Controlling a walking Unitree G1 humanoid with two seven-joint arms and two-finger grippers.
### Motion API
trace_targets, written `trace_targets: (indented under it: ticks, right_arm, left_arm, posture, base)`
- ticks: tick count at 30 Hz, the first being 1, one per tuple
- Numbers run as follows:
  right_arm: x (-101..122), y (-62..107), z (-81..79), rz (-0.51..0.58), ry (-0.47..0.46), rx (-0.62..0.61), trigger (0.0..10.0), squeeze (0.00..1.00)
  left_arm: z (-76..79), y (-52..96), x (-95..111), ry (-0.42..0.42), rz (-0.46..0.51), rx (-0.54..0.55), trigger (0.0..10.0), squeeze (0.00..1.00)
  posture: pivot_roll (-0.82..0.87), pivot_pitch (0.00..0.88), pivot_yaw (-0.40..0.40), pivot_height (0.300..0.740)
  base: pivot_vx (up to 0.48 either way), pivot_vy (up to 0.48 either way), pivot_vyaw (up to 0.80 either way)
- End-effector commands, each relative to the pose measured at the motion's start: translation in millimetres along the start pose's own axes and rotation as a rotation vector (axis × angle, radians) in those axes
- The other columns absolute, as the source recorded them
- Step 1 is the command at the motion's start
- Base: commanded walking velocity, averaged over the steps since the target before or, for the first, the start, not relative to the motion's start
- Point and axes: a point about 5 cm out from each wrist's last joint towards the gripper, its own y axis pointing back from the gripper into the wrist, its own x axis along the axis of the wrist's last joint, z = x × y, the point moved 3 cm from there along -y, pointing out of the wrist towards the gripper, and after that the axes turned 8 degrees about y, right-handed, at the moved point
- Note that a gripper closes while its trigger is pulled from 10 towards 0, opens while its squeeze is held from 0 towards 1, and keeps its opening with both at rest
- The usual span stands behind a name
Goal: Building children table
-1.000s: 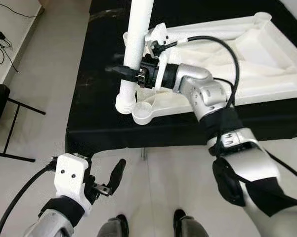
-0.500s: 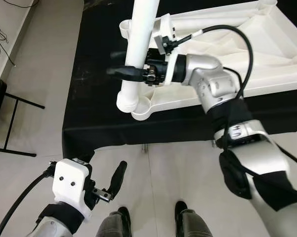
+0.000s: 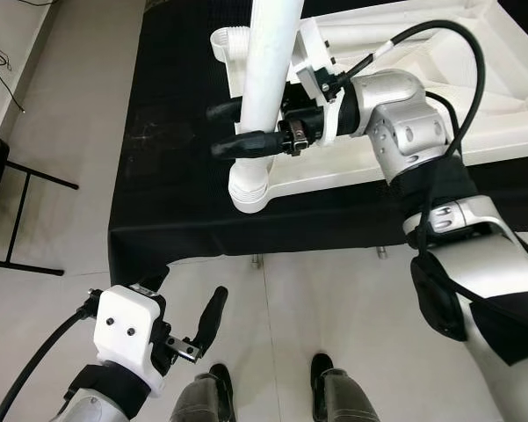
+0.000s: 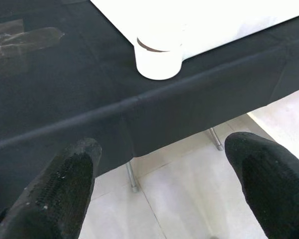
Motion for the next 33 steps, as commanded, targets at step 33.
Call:
trace_targets:
  ticks: [33]
  right_arm:
    - [-46, -36.9, 10.8, -0.131, -0.271, -0.288, 10.0, 0.0]
  left_arm:
    - [-2.2, -4.1, -3, -0.004, 0.025, 0.023, 10.0, 0.0]
  posture:
    - [0.03, 0.431, 0.041, 0.74]
  base:
    - [0.0, 0.0, 0.0]
